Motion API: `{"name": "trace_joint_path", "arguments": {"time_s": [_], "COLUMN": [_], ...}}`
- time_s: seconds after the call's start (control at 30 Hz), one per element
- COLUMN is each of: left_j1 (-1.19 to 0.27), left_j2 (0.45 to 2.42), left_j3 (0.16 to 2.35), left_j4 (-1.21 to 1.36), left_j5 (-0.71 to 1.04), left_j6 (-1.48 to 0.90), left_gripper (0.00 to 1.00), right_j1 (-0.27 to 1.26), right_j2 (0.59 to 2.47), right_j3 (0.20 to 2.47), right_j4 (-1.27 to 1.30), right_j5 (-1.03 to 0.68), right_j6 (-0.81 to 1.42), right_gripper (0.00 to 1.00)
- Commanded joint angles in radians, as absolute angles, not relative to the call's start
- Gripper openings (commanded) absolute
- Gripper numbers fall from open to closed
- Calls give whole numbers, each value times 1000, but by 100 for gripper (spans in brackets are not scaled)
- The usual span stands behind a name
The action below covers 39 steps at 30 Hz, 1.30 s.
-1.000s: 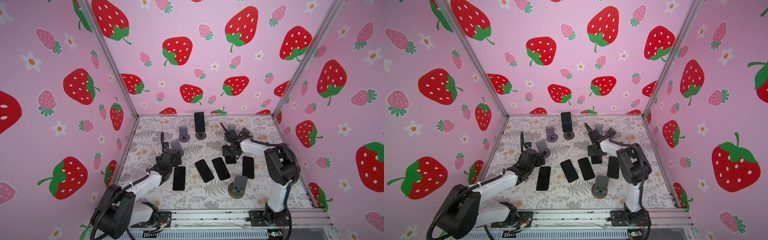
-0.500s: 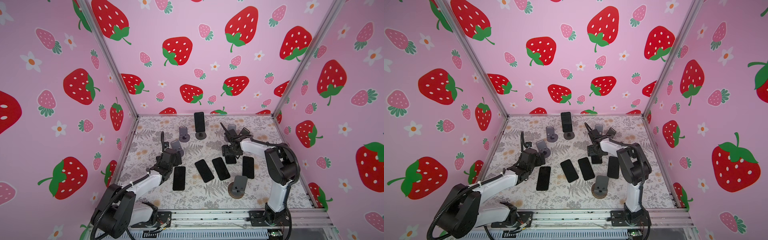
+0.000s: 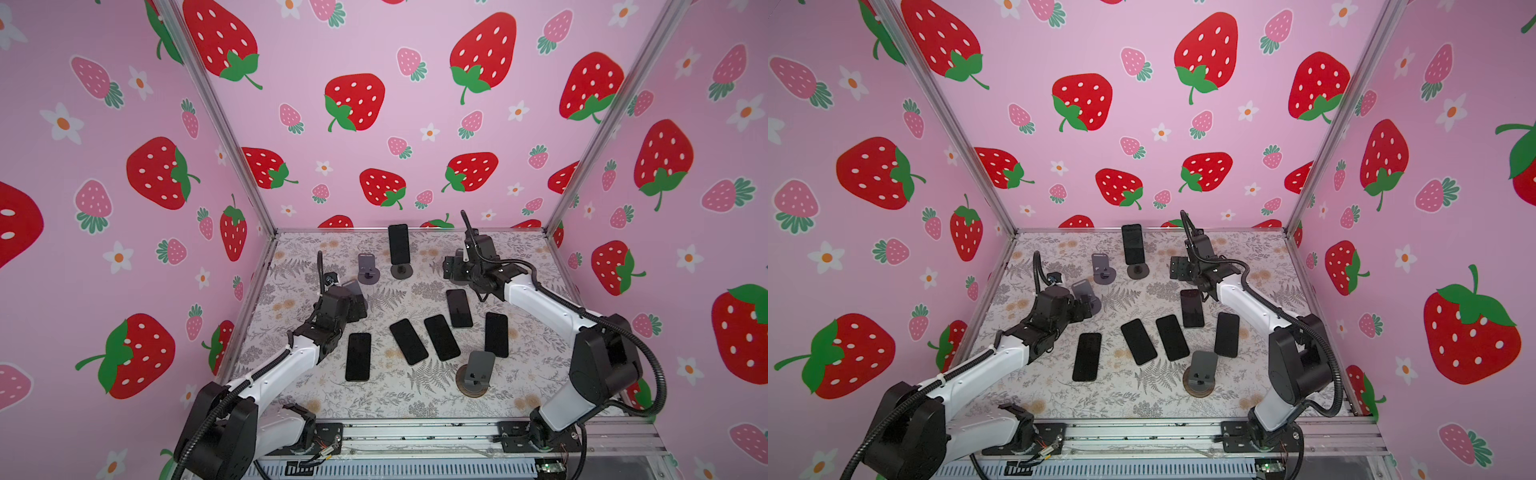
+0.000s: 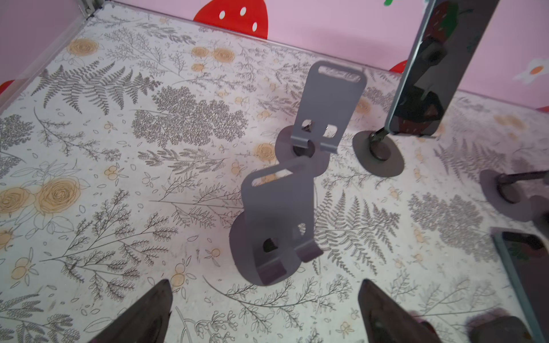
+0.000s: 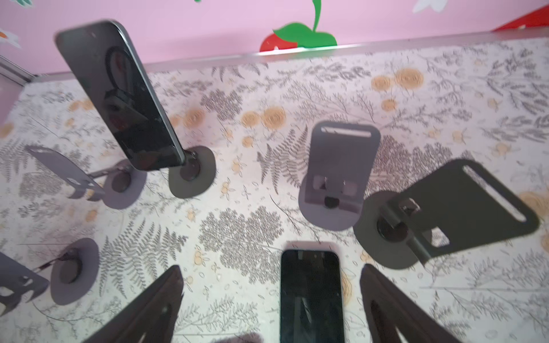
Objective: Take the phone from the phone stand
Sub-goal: 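Raise the right gripper away while the left gripper reaches toward the far stand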
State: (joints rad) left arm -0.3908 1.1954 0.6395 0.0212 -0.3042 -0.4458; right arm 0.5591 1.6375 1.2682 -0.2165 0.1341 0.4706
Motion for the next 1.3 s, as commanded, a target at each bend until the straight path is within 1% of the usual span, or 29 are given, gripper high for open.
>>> {"name": "trace_joint_path", "arguments": {"time_s": [0.0, 0.1, 0.3, 0.43, 0.53, 0.63, 0.73, 0.9, 1.0, 1.1, 1.27], "left_j1": [-394, -414, -429, -429, -430, -437, -459, -493, -508, -515, -522], "left_j2": [1180, 1194, 1241, 1237, 1282, 1378, 1496, 1679, 1779, 1867, 1990], "left_j3": [730, 805, 1008, 1078, 1150, 1267, 1409, 1616, 1732, 1820, 1939], "left_j4": [-71, -134, -325, -359, -391, -427, -487, -558, -602, -619, -612], "left_j5": [-250, -263, -253, -221, -191, -139, -137, -186, -240, -273, -314], "left_j6": [-548, -594, -623, -591, -562, -528, -495, -494, -498, -500, -479], "left_gripper": [98, 97, 98, 100, 99, 99, 99, 99, 99, 99, 99], "right_j1": [566, 569, 591, 608, 609, 609, 609, 609, 608, 610, 610], "right_j2": [1671, 1707, 1768, 1822, 1818, 1768, 1704, 1590, 1505, 1438, 1386], "right_j3": [1319, 1360, 1418, 1475, 1478, 1423, 1350, 1198, 1057, 934, 849], "right_j4": [-147, -139, -85, -75, -69, -54, -60, -64, 13, 104, 100], "right_j5": [86, 76, 86, 89, 97, 149, 190, 176, 165, 87, 88], "right_j6": [462, 455, 439, 448, 469, 488, 515, 584, 635, 648, 609], "right_gripper": [97, 100, 100, 100, 100, 100, 100, 100, 100, 100, 100]}}
